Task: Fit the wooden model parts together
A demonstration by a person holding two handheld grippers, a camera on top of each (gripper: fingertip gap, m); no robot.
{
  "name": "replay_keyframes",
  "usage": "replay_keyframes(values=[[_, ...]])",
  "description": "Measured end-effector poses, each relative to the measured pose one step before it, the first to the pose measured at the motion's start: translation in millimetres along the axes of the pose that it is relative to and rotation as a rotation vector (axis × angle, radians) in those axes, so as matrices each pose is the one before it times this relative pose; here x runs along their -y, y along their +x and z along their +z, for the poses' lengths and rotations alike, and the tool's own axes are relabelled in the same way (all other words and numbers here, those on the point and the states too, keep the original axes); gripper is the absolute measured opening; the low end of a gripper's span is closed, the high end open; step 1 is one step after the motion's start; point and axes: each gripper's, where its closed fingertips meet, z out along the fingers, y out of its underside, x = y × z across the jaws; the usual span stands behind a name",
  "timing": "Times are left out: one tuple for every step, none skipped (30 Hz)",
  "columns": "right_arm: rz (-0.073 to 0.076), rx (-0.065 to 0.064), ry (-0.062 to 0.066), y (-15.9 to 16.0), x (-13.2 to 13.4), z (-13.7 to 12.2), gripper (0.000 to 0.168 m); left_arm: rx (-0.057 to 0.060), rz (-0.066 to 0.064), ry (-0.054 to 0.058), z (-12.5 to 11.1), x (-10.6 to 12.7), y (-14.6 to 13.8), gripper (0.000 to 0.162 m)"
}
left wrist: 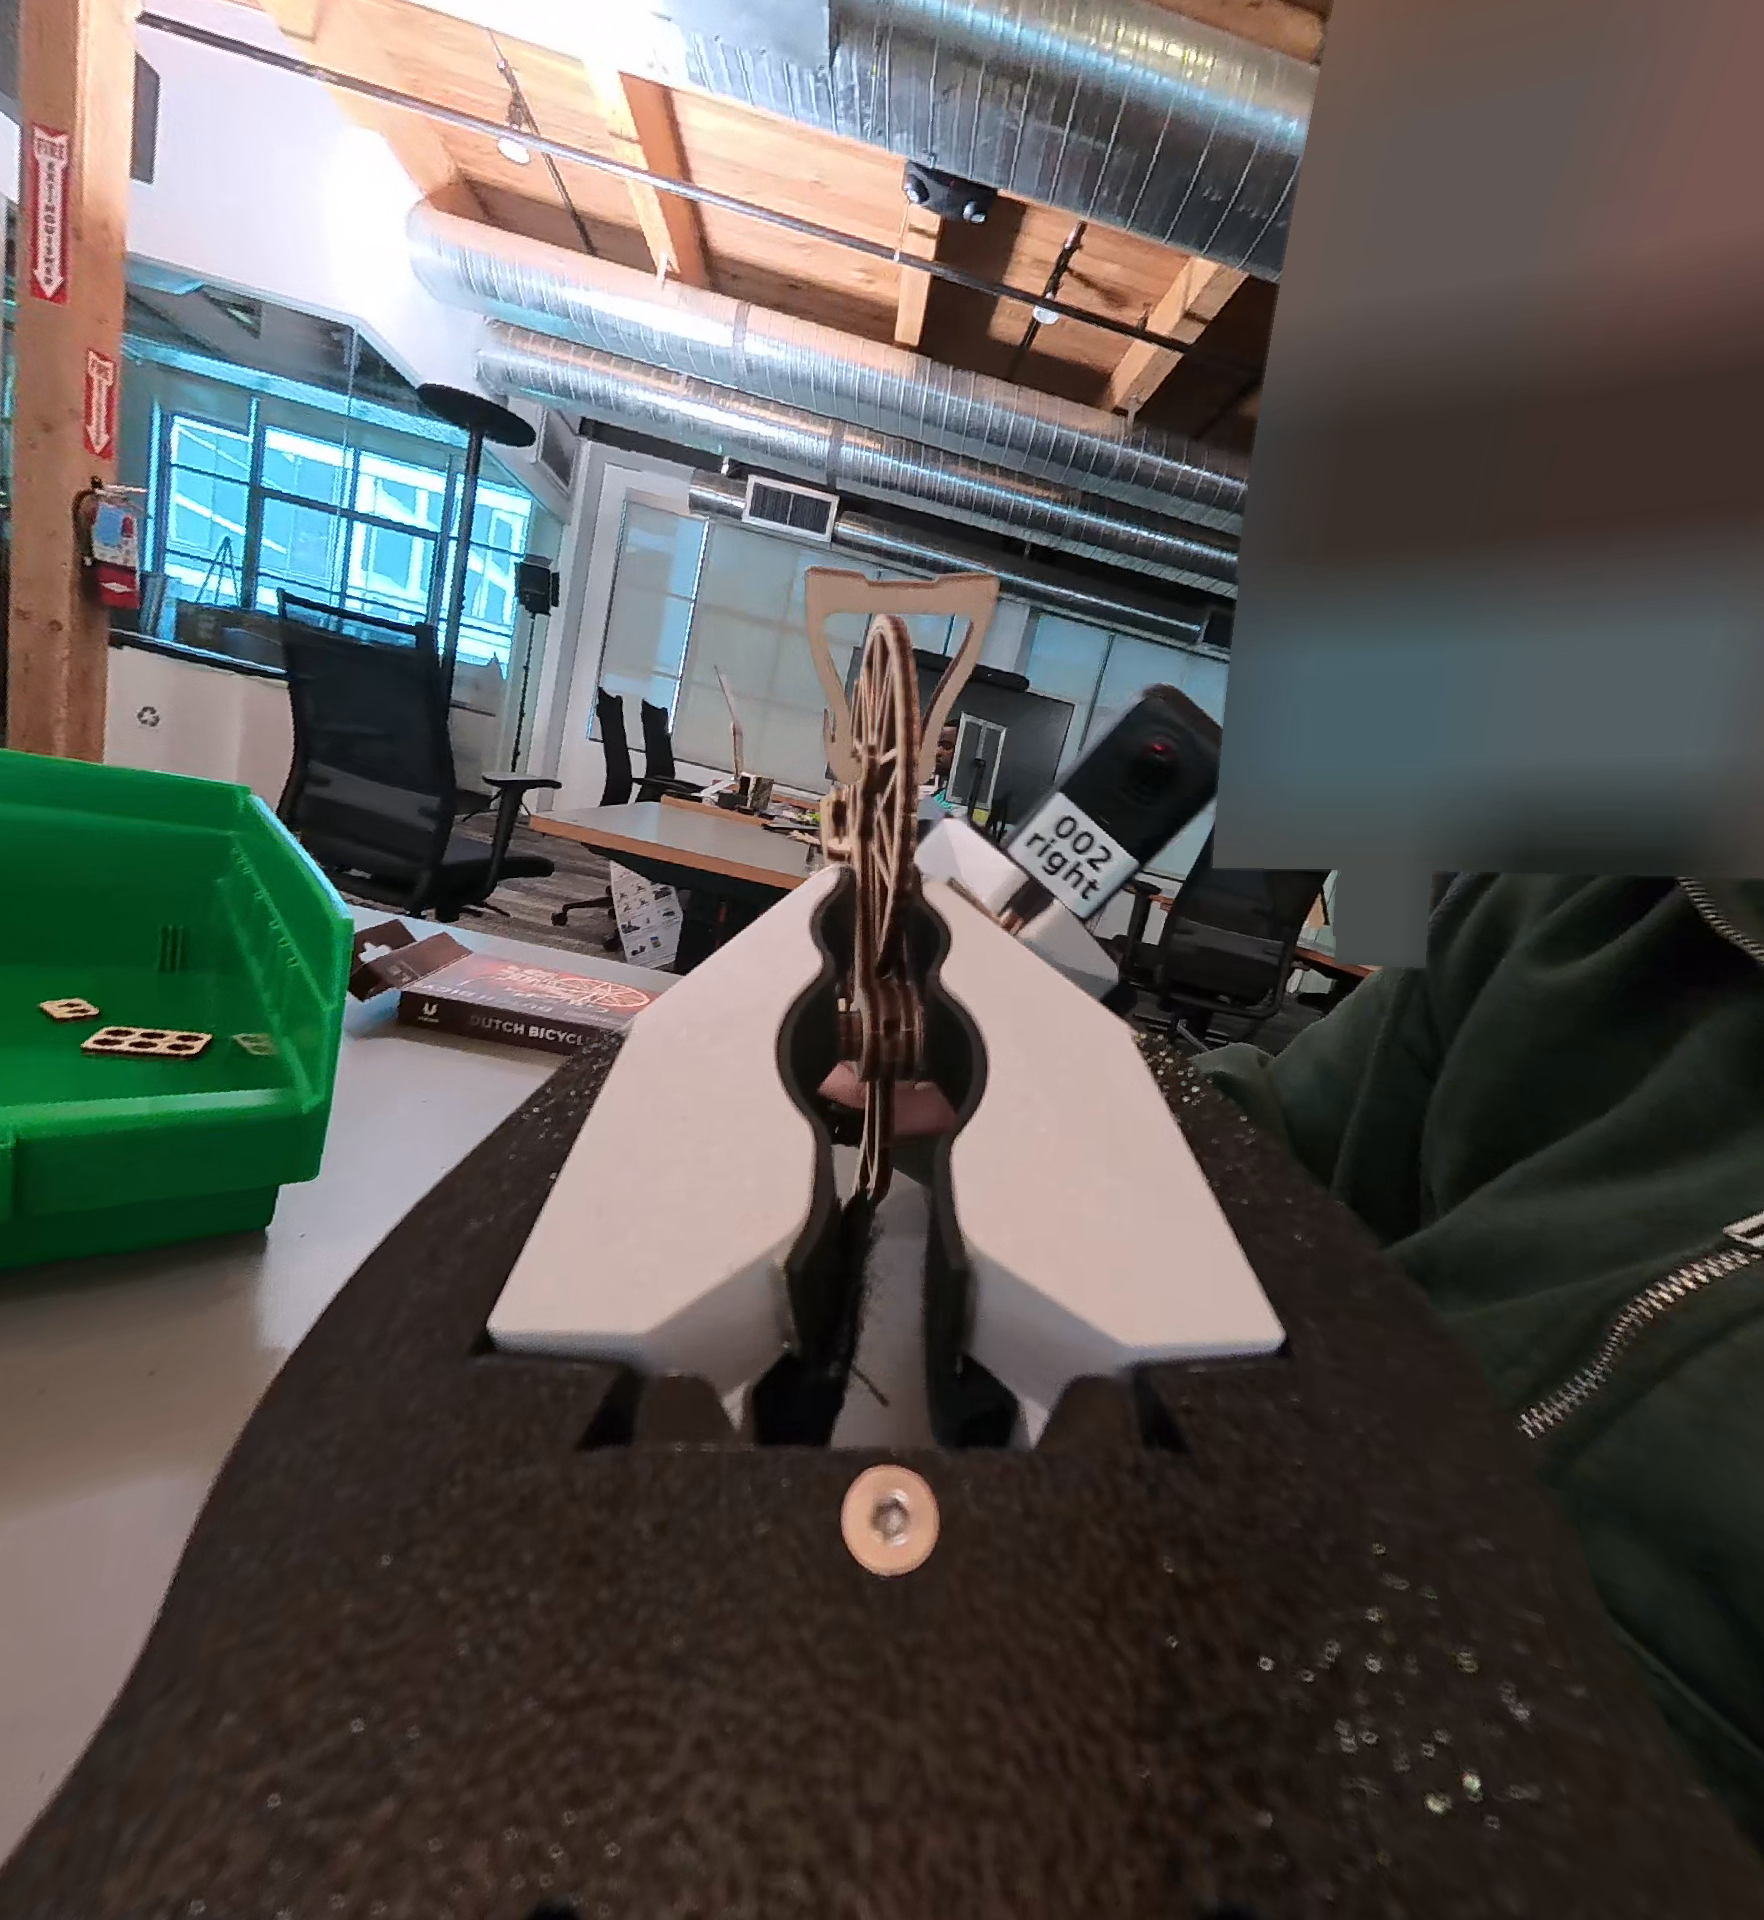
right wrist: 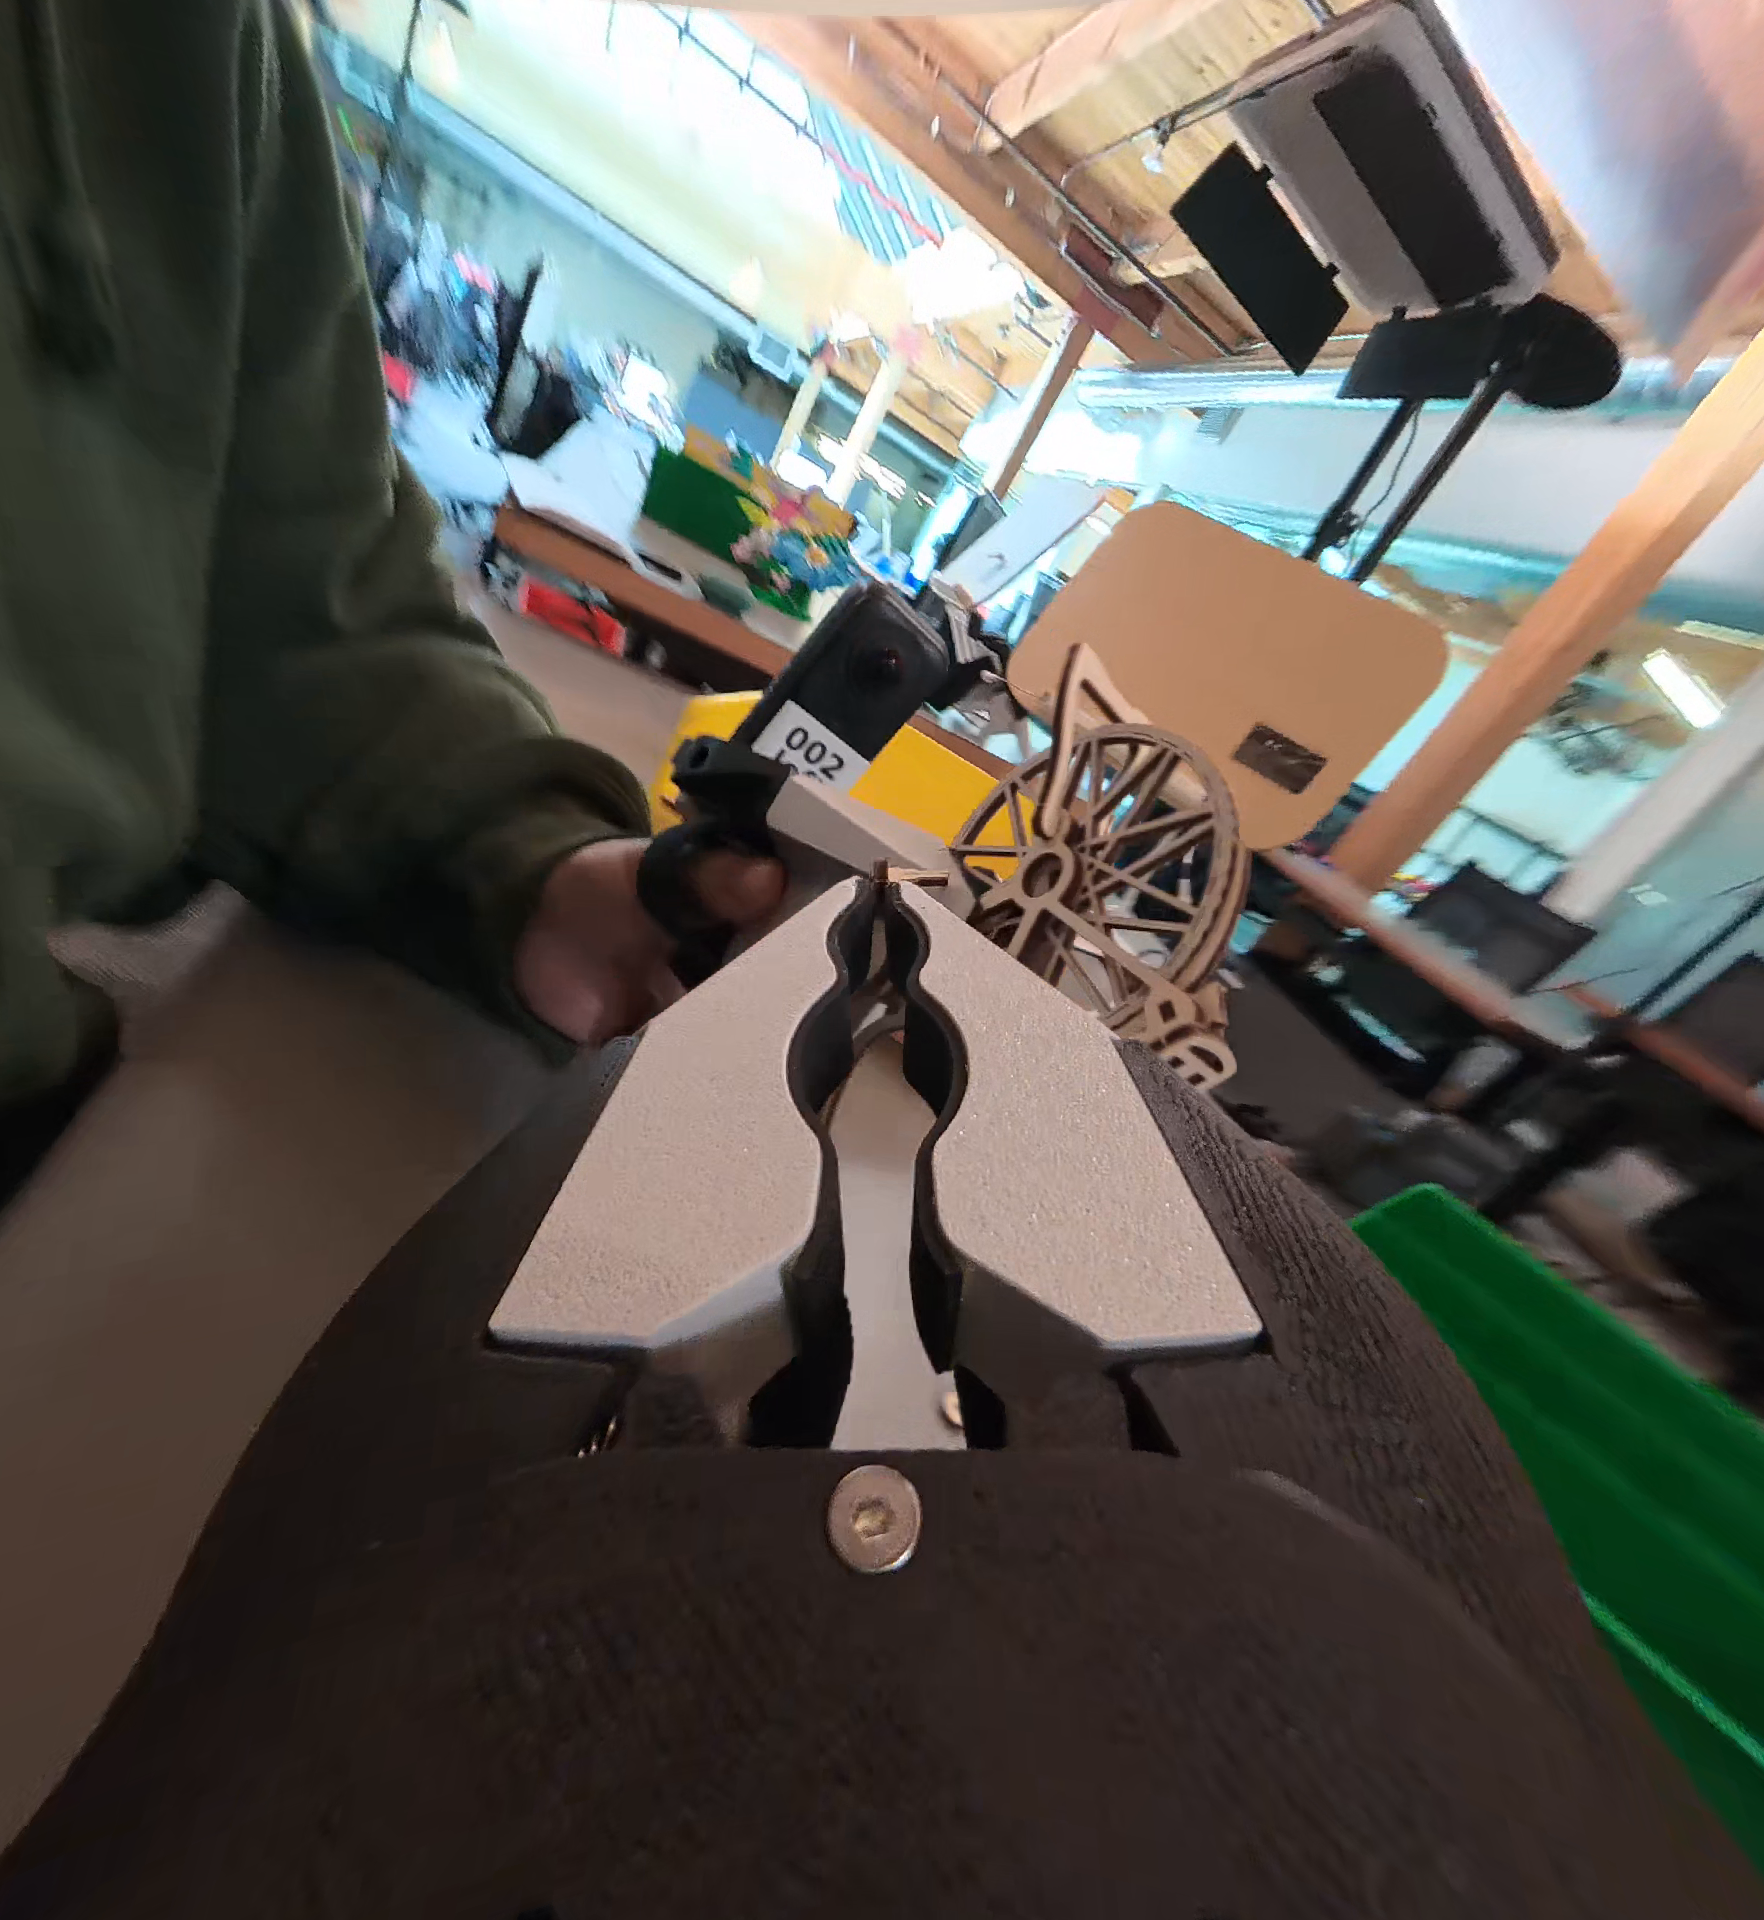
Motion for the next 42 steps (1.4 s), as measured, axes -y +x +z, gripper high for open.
replay_keyframes(values=[[-0.0266, -0.0085, -0.0083, -0.16, -0.29, 0.72, 0.000, -0.0010, 0.0009, 0.0001, -0.06, 0.02, 0.15, 0.006], [-0.0168, -0.0048, -0.0066, -0.74, -0.99, 0.37, 0.000, -0.0009, 0.0013, -0.0003, -0.01, 0.15, 0.16, 0.006], [-0.0074, -0.0005, -0.0042, -0.53, -0.77, 0.16, 0.000, 0.0002, 0.0012, 0.0004, -0.04, 0.06, -0.04, 0.006], [-0.0002, 0.0008, -0.0004, -0.57, 0.11, 0.09, 0.000, -0.0005, -0.0004, 0.0000, -0.11, -0.01, -0.12, 0.006], [0.0020, 0.0001, 0.0009, -0.20, -0.10, 0.23, 0.000, -0.0010, -0.0015, -0.0001, 0.02, -0.07, 0.00, 0.006], [0.0010, 0.0005, -0.0002, -0.29, -0.18, 0.10, 0.000, 0.0005, -0.0003, -0.0001, 0.09, -0.16, -0.09, 0.006], [-0.0009, -0.0008, -0.0003, -0.30, -0.13, 0.12, 0.000, 0.0002, 0.0006, -0.0002, -0.05, -0.12, -0.09, 0.006], [-0.0036, -0.0020, 0.0001, -0.19, 0.11, -0.03, 0.000, -0.0011, -0.0004, 0.0001, 0.07, -0.03, 0.23, 0.006], [-0.0039, -0.0007, -0.0019, -0.07, -0.29, 0.46, 0.000, -0.0002, 0.0000, -0.0002, 0.02, 0.06, 0.06, 0.006], [-0.0031, -0.0005, -0.0015, -0.29, -0.01, 0.27, 0.000, 0.0006, 0.0012, -0.0002, -0.08, -0.02, -0.08, 0.006], [-0.0008, -0.0010, 0.0004, 0.42, -0.10, 0.12, 0.000, 0.0016, 0.0009, 0.0000, -0.13, 0.01, -0.13, 0.006], [0.0074, -0.0011, 0.0015, 0.62, 0.43, 0.05, 0.000, 0.0034, 0.0009, -0.0007, -0.05, -0.14, -0.40, 0.006], [0.0187, -0.0030, 0.0062, 1.39, 0.36, -0.21, 0.000, 0.0053, 0.0023, -0.0015, -0.03, -0.11, -0.59, 0.006], [0.0298, -0.0032, 0.0102, 1.94, 0.74, -0.35, 0.000, 0.0053, 0.0033, -0.0018, -0.01, -0.27, -0.62, 0.006], [0.0400, 0.0011, 0.0104, 2.11, 0.22, -0.20, 0.000, 0.0038, 0.0034, -0.0019, 0.08, -0.28, -0.18, 0.006], [0.0469, 0.0051, 0.0143, 2.04, 0.42, -0.73, 0.000, 0.0026, 0.0042, -0.0020, 0.07, -0.28, -0.08, 0.006], [0.0524, 0.0076, 0.0214, 2.65, 1.35, -2.18, 0.000, 0.0010, 0.0044, -0.0010, 0.01, -0.10, 0.15, 0.006], [0.0556, 0.0087, 0.0239, 2.85, 0.76, -1.20, 0.000, 0.0028, 0.0041, -0.0012, 0.10, -0.03, -0.14, 0.006], [0.0558, 0.0087, 0.0248, 2.83, 1.03, -1.33, 0.000, 0.0063, 0.0034, 0.0001, -0.16, 0.13, -0.87, 0.006], [0.0518, 0.0107, 0.0225, 2.31, 0.80, -1.33, 0.000, 0.0040, 0.0006, 0.0028, -0.37, 0.53, -0.71, 0.006], [0.0468, 0.0092, 0.0192, 2.04, 0.58, -1.38, 0.000, 0.0019, -0.0027, 0.0016, -0.40, 0.23, -0.66, 0.006], [0.0395, 0.0076, 0.0174, 1.91, 0.62, -1.20, 0.000, 0.0057, -0.0023, 0.0013, -0.28, 0.14, -1.22, 0.006], [0.0359, 0.0099, 0.0136, 1.34, 0.41, -1.08, 0.000, 0.0051, -0.0009, -0.0001, -0.31, -0.13, -1.05, 0.006], [0.0397, 0.0147, 0.0095, 0.60, -0.12, -0.77, 0.000, 0.0045, -0.0003, -0.0018, -0.09, -0.31, -0.84, 0.007], [0.0396, 0.0138, 0.0105, 0.60, 0.13, -0.72, 0.000, 0.0041, -0.0009, -0.0015, -0.11, -0.33, -0.90, 0.006], [0.0320, 0.0079, 0.0116, 0.93, 0.54, -0.84, 0.000, 0.0031, -0.0010, -0.0004, -0.16, -0.13, -0.74, 0.006], [0.0194, 0.0019, 0.0090, 1.22, 0.58, -0.96, 0.000, 0.0021, -0.0018, 0.0015, -0.19, 0.13, -0.71, 0.006], [0.0094, 0.0000, 0.0040, 0.75, 0.19, -0.84, 0.000, 0.0002, -0.0020, 0.0011, -0.24, 0.21, -0.47, 0.006], [0.0006, -0.0016, 0.0010, 0.57, 0.00, -0.50, 0.000, -0.0007, -0.0011, 0.0013, -0.14, 0.21, -0.04, 0.006], [-0.0052, -0.0017, -0.0011, -0.30, 0.26, 0.18, 0.000, -0.0013, 0.0004, 0.0004, 0.03, 0.06, 0.15, 0.006], [-0.0082, -0.0022, -0.0027, -0.11, 0.13, -0.23, 0.000, -0.0009, 0.0018, 0.0003, 0.05, 0.06, 0.30, 0.006], [-0.0104, -0.0026, -0.0039, -0.13, -0.17, 0.19, 0.000, -0.0009, 0.0024, -0.0025, 0.16, -0.33, 0.26, 0.006], [-0.0111, -0.0027, -0.0039, -0.40, -0.02, 0.09, 0.000, -0.0011, 0.0023, -0.0019, 0.13, -0.24, 0.37, 0.006], [-0.0109, -0.0030, -0.0042, -0.38, -0.19, 0.16, 0.000, -0.0011, 0.0011, -0.0005, 0.16, -0.19, 0.26, 0.006], [-0.0104, -0.0026, -0.0043, -0.34, -0.19, 0.17, 0.000, -0.0012, -0.0003, -0.0003, -0.02, -0.04, 0.19, 0.006], [-0.0074, -0.0019, -0.0034, -0.24, -0.27, 0.26, 0.000, -0.0010, -0.0007, -0.0004, 0.07, -0.17, 0.01, 0.006], [-0.0029, -0.0010, -0.0034, -0.16, -0.35, 0.13, 0.000, 0.0001, -0.0002, -0.0009, 0.07, -0.17, -0.01, 0.006], [-0.0014, -0.0009, -0.0021, 0.08, -0.38, 0.17, 0.000, 0.0007, 0.0001, -0.0004, 0.01, -0.15, -0.21, 0.006], [0.0001, 0.0002, -0.0005, -0.07, -0.20, 0.07, 0.000, 0.0005, 0.0005, 0.0002, -0.09, -0.05, -0.05, 0.006], [0.0020, 0.0008, -0.0003, -0.06, -0.18, 0.06, 0.000, 0.0008, 0.0016, 0.0003, -0.01, -0.08, -0.11, 0.006], [0.0000, 0.0001, 0.0008, -0.02, 0.01, 0.03, 0.000, 0.0007, 0.0033, -0.0001, 0.02, -0.02, 0.11, 0.006], [-0.0037, -0.0003, 0.0000, -0.20, 0.03, -0.03, 0.000, 0.0002, 0.0051, -0.0002, 0.08, 0.11, 0.23, 0.006]])
